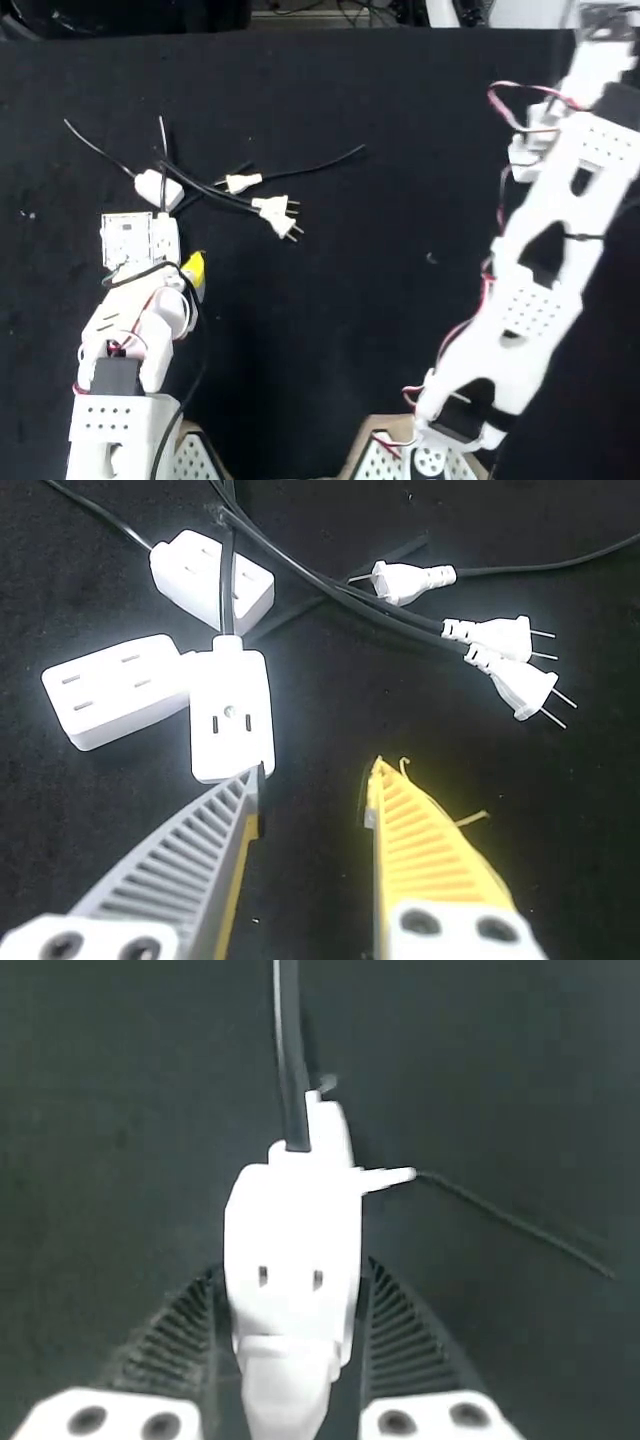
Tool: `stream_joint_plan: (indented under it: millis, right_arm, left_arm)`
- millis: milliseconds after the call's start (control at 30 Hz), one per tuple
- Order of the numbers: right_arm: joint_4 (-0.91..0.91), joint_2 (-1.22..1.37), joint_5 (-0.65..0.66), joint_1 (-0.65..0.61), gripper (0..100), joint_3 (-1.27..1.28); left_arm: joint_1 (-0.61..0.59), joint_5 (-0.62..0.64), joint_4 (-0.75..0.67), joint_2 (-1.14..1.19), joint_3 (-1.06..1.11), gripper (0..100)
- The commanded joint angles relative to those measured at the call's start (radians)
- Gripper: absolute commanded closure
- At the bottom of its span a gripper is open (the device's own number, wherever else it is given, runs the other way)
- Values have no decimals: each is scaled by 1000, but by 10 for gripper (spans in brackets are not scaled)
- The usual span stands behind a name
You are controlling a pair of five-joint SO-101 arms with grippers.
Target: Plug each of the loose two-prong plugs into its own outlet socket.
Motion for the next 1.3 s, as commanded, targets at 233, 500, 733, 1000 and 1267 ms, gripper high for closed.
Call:
stream_joint_plan:
  millis: [233, 500, 733, 1000, 1267]
  right_arm:
    - [-221, 254, -5, -60, 988, -70]
    - [-216, 262, 0, -75, 808, -68]
    - [-218, 262, -5, -87, 621, -151]
    - [-110, 257, -8, -80, 620, -377]
    - [-14, 236, -9, -124, 620, -581]
  left_arm:
    - [10, -8, -14, -8, -15, 820]
    - [12, -8, -14, -8, -15, 820]
    - [12, -8, -14, -8, -15, 820]
    - [12, -8, -14, -8, -15, 820]
    - [12, -8, -14, -8, -15, 820]
